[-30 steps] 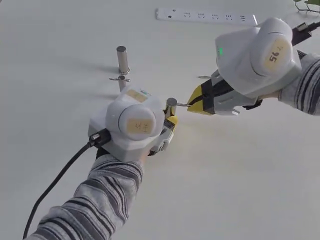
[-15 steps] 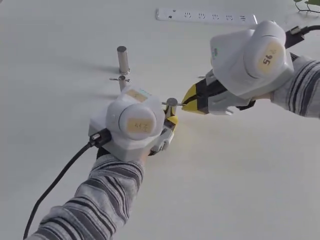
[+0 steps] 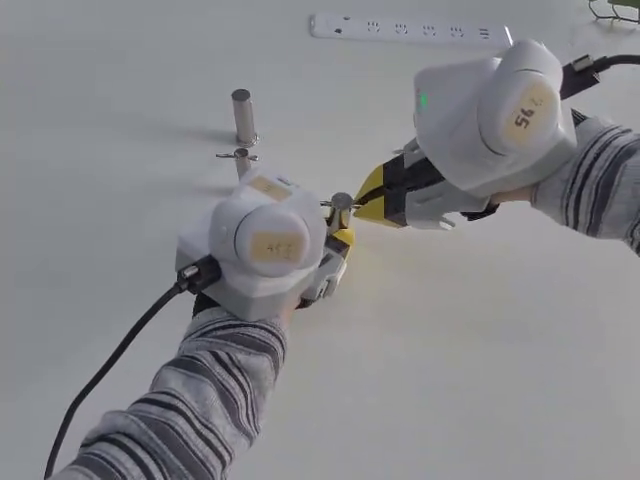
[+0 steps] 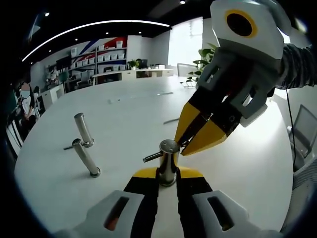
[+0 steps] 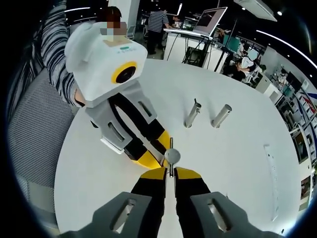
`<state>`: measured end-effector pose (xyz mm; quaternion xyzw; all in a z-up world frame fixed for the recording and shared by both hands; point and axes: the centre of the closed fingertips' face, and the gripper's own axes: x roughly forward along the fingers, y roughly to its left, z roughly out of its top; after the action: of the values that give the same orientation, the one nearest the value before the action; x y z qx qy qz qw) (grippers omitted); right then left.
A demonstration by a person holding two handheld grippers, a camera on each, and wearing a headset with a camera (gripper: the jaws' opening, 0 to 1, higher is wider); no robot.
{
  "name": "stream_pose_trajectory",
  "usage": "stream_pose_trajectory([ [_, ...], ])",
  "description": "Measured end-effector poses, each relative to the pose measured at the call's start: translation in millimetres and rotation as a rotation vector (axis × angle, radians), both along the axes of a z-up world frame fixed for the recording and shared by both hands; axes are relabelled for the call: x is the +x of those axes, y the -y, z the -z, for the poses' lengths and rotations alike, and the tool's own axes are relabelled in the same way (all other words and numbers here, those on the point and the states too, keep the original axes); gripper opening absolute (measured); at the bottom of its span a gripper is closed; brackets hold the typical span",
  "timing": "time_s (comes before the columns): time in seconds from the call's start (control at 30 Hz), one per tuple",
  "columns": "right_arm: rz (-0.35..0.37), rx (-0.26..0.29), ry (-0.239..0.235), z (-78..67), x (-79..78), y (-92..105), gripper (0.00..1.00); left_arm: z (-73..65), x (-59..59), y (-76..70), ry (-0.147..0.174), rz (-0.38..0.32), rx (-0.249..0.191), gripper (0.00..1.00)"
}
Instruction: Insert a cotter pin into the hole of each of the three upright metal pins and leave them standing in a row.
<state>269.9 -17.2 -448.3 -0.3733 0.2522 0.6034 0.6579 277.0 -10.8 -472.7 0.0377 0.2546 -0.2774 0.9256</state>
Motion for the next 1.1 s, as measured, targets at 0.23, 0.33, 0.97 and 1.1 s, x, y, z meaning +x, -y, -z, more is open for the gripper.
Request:
stream_pose_trajectory([
  [0.23, 0.029, 0.011, 0.000, -7.5, 1.5, 8.2, 0.06, 0.2, -0.3, -0.1, -0.004, -0.003, -0.005, 0.10],
  [0.33, 0.038, 0.018, -0.005, -7.8, 2.5, 11.0, 0.03, 0.3, -0.1, -0.2, -0.004, -0.005, -0.007, 0.10],
  [0.97, 0.032, 0.035, -0.003, -8.4, -0.2, 4.4, 0.00, 0.7, 0.2, -0.1, -0.015, -0.014, -0.020, 0.10],
  [1.1, 0.027, 0.030, 0.002, -8.1, 0.3, 4.1, 0.00, 0.7, 0.1, -0.1, -0.016, -0.016, -0.022, 0.10],
])
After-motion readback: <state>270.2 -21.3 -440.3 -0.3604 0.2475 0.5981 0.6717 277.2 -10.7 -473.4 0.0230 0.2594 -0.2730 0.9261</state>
